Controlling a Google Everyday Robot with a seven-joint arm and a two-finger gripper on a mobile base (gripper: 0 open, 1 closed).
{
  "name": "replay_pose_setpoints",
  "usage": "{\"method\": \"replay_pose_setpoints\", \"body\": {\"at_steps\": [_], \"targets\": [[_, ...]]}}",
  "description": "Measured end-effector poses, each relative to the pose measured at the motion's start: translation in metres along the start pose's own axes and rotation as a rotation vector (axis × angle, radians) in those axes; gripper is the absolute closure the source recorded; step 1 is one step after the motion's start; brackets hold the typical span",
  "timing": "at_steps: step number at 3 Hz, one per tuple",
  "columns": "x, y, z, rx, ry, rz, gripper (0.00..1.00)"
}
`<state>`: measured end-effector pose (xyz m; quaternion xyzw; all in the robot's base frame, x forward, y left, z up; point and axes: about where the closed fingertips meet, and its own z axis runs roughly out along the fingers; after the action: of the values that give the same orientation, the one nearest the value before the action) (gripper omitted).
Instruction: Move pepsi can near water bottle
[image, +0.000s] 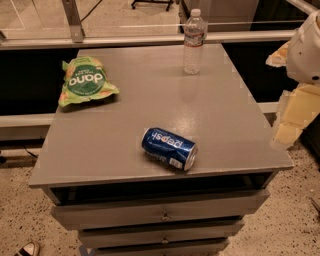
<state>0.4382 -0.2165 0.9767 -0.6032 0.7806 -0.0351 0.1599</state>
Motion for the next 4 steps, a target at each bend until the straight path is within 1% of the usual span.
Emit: {"method": "replay_pose_setpoints", "body": {"at_steps": [1, 2, 3, 4], "targets": [[0.0, 0.0, 0.0, 0.0, 0.0, 0.0, 0.0], [-0.005, -0.001, 0.01, -0.002, -0.022, 0.012, 0.0], [-0.017, 0.001, 0.04, -0.022, -0.058, 0.046, 0.0], [-0.033, 0.01, 0.078, -0.073, -0.089, 0.092, 0.0]]}}
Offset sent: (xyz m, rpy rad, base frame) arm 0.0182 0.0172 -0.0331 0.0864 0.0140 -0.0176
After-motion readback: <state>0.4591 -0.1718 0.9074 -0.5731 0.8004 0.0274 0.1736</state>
